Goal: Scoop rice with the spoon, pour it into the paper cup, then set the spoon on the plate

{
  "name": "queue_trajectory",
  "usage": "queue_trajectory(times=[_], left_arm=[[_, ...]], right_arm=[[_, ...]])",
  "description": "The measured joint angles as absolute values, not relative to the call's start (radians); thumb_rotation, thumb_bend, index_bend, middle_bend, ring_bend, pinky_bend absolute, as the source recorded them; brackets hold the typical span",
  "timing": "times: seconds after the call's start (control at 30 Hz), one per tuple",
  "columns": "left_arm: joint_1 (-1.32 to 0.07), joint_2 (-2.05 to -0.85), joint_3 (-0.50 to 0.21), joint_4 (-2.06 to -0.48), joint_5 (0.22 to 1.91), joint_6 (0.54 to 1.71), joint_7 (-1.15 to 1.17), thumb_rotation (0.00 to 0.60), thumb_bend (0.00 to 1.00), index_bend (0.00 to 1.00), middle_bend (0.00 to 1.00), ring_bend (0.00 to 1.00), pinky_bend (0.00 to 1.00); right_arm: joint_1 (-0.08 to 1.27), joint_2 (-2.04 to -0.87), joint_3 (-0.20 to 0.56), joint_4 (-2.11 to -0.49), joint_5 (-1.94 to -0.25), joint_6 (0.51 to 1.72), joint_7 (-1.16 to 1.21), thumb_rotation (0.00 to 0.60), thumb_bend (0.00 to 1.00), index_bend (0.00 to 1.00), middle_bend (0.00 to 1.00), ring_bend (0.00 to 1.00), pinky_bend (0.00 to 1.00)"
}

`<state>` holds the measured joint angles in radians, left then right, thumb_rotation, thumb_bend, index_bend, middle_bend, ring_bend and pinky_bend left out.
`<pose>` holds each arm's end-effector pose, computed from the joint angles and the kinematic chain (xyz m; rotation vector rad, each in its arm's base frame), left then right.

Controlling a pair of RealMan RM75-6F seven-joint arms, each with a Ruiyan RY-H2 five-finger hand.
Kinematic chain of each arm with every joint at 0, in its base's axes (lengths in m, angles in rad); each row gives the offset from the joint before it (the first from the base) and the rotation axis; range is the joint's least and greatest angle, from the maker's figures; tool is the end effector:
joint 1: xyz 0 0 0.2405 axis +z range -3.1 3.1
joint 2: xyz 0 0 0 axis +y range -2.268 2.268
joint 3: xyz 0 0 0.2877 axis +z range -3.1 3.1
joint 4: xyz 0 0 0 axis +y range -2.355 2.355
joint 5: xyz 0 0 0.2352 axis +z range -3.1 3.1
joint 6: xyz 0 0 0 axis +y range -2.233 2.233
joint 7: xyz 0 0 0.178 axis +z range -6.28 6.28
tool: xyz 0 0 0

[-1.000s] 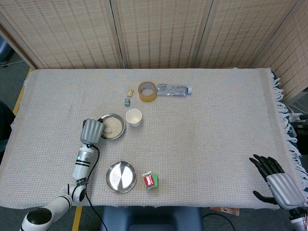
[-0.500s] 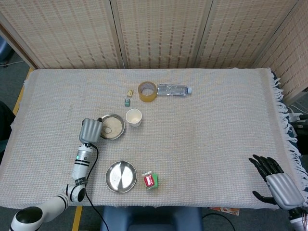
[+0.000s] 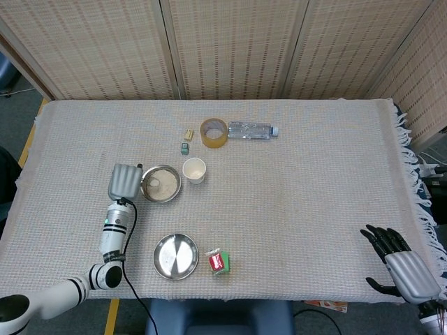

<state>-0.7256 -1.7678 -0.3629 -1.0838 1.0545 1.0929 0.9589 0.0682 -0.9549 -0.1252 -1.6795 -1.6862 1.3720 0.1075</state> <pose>-0.2016 0.4662 -0.0339 -1.5780 -0.3938 -0.4894 -0.3496 -0.1629 0.1447 1.6572 -1.0842 0.7706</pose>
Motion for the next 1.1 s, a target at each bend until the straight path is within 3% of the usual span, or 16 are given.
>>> queue_trajectory(times=[0.5, 1.1], left_arm=[[-0.825, -1.716, -0.422, -1.247, 0.856, 1.106, 1.083, 0.6, 0.41, 0.71, 1.0, 1.0, 1.0], [-0.983, -1.777, -0.421, -1.183, 0.702, 1.096, 1.137, 0.6, 0.41, 0.71, 1.0, 1.0, 1.0]], right_arm=[[0.079, -0.953, -0.12, -1.677, -1.672, 1.356, 0.121, 0.6, 0.12, 0.0, 0.0, 0.0, 0.0], [0.085, -0.945, -0.111, -1.667, -1.653, 1.351, 0.155, 0.6, 0.12, 0.0, 0.0, 0.0, 0.0]])
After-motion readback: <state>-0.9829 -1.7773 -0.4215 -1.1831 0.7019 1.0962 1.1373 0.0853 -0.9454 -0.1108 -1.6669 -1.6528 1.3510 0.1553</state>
